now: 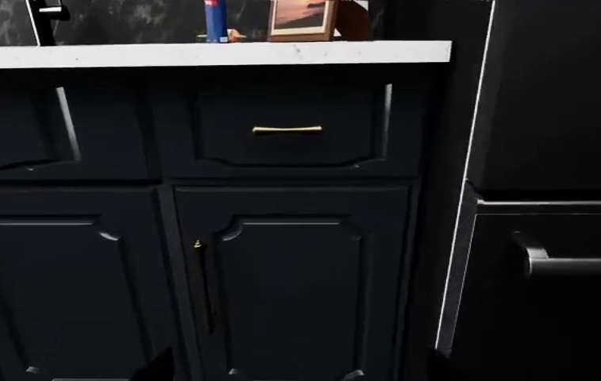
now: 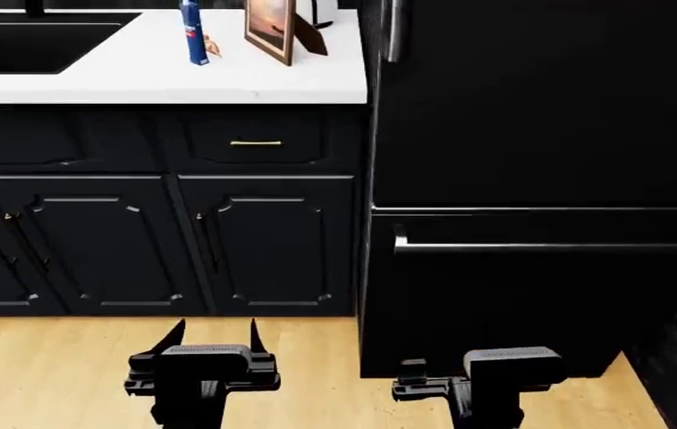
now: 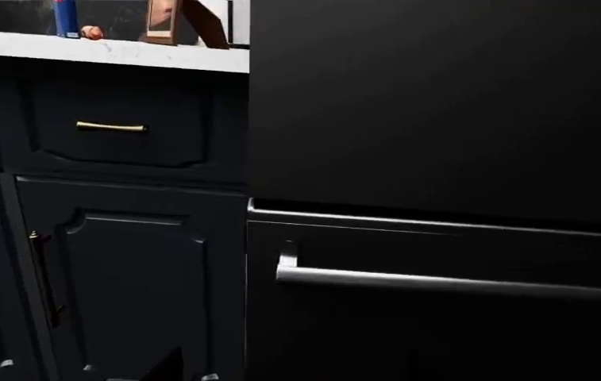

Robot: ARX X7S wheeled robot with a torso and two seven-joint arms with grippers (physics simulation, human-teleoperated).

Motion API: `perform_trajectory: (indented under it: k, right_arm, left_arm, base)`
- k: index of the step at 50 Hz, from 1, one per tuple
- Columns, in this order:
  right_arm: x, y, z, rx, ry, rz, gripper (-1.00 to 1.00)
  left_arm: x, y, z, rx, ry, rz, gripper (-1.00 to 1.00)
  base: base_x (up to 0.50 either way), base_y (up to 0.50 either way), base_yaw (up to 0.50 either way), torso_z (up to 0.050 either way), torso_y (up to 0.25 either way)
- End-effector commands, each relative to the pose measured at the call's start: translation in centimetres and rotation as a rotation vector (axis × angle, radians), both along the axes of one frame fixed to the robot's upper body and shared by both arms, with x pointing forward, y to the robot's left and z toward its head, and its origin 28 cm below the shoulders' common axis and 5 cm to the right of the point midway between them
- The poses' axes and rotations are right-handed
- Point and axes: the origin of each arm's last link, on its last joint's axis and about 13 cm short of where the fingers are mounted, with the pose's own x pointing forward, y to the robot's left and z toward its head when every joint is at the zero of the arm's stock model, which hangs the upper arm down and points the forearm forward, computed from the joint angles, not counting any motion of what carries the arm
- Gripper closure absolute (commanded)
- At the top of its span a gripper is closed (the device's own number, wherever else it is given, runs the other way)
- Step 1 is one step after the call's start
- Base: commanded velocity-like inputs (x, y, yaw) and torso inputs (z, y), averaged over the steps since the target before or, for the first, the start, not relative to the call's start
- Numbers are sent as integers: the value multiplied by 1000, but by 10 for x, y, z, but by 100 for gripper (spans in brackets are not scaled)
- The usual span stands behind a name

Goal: Open the fridge door

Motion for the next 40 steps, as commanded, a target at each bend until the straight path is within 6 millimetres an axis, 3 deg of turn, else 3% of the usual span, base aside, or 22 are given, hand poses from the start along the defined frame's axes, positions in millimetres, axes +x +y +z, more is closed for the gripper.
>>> perform_trajectory:
  k: [1, 12, 16, 21, 26, 31, 32, 34, 36, 38, 40]
  right_arm:
    - [0, 1, -1, -20, 17, -9, -100]
    - [-1, 1, 0, 3, 22, -27, -100]
    - [-2, 1, 1, 7, 28, -53, -100]
    - [-5, 5, 22, 28, 54, -47, -100]
    - [-9, 11, 83, -18, 23, 28, -100]
    - [-6, 17, 200, -47, -125, 164, -100]
    - [-1, 17, 209, -76, -54, 178, -100]
    - [31, -8, 252, -103, -69, -24, -100]
    - [45, 0, 290, -121, -75, -62, -100]
    - [43, 11, 312, -133, -63, -79, -100]
    - [33, 20, 328, -141, -7, 155, -100]
  left_arm:
    - [0, 0, -1, 2, 10, 6, -100]
    - [-2, 1, 1, 7, 7, -2, -100]
    - [-3, 1, 1, 14, 9, -6, -100]
    - [-5, 2, 0, 37, 20, 3, -100]
    - [-6, 3, -1, 54, 39, 13, -100]
    - [-11, 3, 0, 27, 69, -3, -100]
    - [-12, 3, 0, 22, 72, -7, -100]
    - [-13, 4, 0, 19, 78, -15, -100]
    - [-14, 6, 0, 16, 86, -19, -100]
    - [-14, 9, -1, 18, 97, -28, -100]
    - [-15, 10, -2, 20, 105, -40, -100]
  base:
    - [500, 336, 0, 0, 0]
    - [500, 334, 0, 0, 0]
    - [32, 20, 0, 0, 0]
    - [0, 0, 0, 0, 0]
    - [0, 0, 0, 0, 0]
    - [0, 0, 0, 0, 0]
    - [0, 0, 0, 0, 0]
    - [0, 0, 0, 0, 0]
    - [0, 0, 0, 0, 0]
    - [0, 0, 0, 0, 0]
    - [0, 0, 0, 0, 0]
